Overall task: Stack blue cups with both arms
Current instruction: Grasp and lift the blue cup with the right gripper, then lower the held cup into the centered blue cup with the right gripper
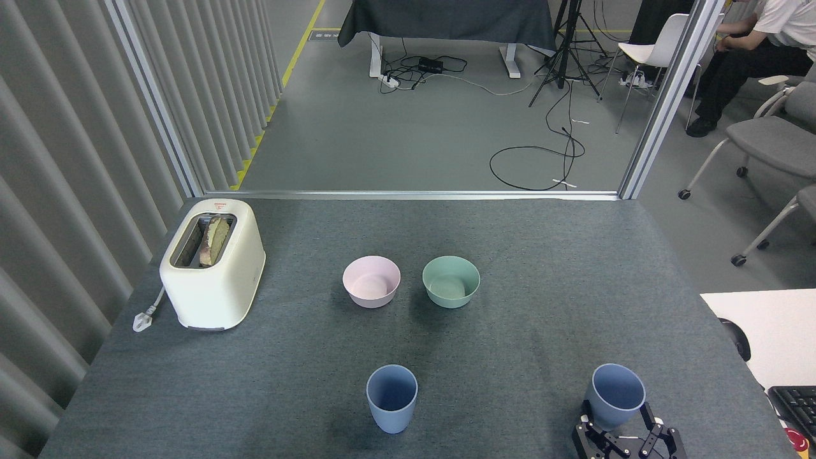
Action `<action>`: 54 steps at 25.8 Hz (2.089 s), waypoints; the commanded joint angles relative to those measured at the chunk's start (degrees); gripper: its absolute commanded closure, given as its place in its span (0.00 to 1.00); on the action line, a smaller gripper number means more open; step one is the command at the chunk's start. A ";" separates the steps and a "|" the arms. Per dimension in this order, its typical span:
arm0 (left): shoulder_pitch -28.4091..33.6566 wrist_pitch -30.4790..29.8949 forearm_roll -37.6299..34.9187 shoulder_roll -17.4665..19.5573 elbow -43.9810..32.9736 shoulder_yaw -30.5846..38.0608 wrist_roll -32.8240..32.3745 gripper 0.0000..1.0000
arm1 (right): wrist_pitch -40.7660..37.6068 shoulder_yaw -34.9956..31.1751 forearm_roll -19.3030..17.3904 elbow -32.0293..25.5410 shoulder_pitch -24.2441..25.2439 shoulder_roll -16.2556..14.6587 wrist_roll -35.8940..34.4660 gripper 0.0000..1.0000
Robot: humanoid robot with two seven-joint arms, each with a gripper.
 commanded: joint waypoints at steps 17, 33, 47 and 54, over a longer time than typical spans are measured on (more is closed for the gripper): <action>-0.18 0.04 -0.05 0.09 0.13 0.79 0.01 0.00 | 0.10 1.38 0.11 3.22 -2.93 0.25 -0.09 0.35; 0.09 0.04 0.03 -0.09 0.31 0.79 0.01 0.00 | 2.12 22.03 8.37 -5.74 -16.81 12.56 10.54 0.38; -1.50 0.04 0.03 0.09 1.62 0.88 0.01 0.00 | 0.54 30.12 9.60 -12.86 -5.56 14.75 10.81 0.35; -1.50 0.04 0.03 0.09 1.62 1.49 0.01 0.00 | -0.25 30.21 9.60 -12.51 -5.48 14.84 10.81 0.35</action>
